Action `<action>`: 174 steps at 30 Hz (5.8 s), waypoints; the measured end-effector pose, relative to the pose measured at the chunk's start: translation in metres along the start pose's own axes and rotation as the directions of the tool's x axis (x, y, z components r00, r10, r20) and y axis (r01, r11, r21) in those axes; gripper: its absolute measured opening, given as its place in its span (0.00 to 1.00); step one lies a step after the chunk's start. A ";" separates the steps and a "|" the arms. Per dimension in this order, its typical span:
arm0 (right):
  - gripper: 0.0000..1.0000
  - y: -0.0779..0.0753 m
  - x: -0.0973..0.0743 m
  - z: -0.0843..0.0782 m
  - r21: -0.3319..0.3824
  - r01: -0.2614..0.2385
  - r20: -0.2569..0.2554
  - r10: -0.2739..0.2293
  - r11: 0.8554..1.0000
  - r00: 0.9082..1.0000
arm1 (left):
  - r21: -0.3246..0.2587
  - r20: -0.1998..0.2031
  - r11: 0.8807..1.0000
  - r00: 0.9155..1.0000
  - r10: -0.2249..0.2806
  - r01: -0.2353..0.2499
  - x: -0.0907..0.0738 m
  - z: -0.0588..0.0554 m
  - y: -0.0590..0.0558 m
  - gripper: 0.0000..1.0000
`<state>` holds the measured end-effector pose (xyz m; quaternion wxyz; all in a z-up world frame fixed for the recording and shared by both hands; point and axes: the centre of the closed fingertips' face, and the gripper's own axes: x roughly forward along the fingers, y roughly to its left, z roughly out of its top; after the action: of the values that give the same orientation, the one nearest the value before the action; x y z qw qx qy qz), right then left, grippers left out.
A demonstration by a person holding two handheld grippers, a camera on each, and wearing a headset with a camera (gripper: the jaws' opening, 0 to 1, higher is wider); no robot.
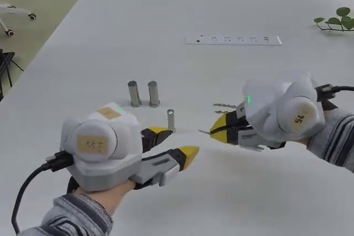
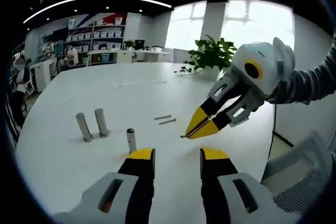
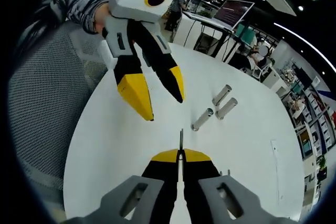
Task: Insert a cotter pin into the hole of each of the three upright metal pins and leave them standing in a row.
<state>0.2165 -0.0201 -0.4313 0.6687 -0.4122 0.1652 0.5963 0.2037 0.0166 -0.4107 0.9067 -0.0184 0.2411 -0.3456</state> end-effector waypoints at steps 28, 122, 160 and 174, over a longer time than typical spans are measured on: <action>0.00 0.019 -0.005 0.033 -0.026 -0.007 0.091 0.009 1.000 0.996 | -0.176 0.040 0.980 0.996 -0.082 0.088 0.000 0.003 -0.019 0.00; 0.00 -0.046 0.049 -0.007 0.236 0.162 -0.145 -0.130 0.958 0.981 | 0.045 0.016 0.963 0.964 0.265 -0.266 0.056 -0.015 0.082 0.18; 0.00 -0.052 0.065 -0.008 0.164 0.122 -0.201 -0.088 0.979 0.976 | 0.080 0.015 0.959 0.963 0.270 -0.271 0.065 -0.018 0.085 0.05; 0.00 -0.052 0.061 -0.006 0.141 0.115 -0.217 -0.083 0.983 0.973 | 0.083 0.019 0.956 0.960 0.281 -0.281 0.065 -0.019 0.085 0.05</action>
<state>0.2808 0.0188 -0.4602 0.7062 -0.4280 0.2593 0.5009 0.2895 0.0423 -0.4716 0.9473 0.0536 0.2234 -0.2231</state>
